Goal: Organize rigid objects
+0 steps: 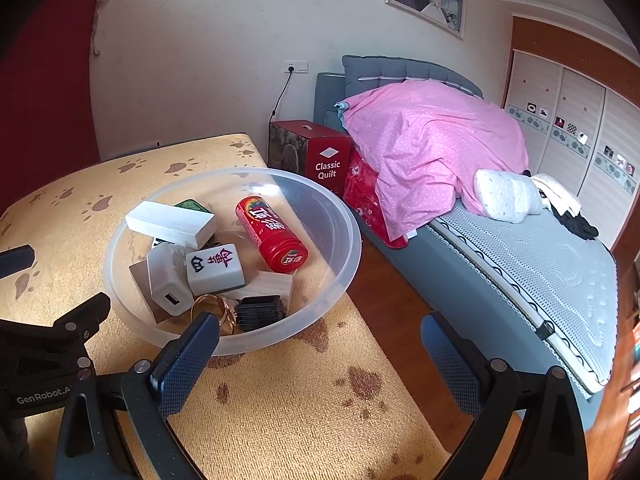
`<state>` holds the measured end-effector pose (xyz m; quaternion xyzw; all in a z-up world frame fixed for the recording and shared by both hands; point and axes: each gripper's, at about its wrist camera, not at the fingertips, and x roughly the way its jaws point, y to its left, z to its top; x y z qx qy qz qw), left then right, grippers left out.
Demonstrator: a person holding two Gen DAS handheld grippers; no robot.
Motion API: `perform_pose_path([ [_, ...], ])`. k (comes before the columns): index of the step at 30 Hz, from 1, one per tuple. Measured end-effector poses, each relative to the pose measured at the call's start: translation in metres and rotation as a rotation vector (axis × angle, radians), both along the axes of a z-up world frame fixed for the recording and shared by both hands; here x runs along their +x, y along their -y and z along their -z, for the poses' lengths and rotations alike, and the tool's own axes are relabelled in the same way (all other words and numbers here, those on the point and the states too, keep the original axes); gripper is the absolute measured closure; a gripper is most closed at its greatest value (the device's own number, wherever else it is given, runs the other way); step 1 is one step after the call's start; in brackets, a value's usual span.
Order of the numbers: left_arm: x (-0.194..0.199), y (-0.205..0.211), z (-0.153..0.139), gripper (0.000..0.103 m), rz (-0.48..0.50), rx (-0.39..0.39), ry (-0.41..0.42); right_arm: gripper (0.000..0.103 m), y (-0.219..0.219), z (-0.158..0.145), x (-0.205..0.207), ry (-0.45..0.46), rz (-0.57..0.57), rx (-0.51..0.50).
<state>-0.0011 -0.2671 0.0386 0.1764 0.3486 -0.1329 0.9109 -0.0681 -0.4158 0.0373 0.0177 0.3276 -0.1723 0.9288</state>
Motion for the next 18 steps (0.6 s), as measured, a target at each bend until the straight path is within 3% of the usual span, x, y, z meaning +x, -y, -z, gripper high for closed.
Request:
perform_pose_path([
  [18, -0.004, 0.0004, 0.001, 0.0, 0.008, 0.004, 0.004, 0.0, -0.0017, 0.0021, -0.0004, -0.004, -0.003, -0.001],
])
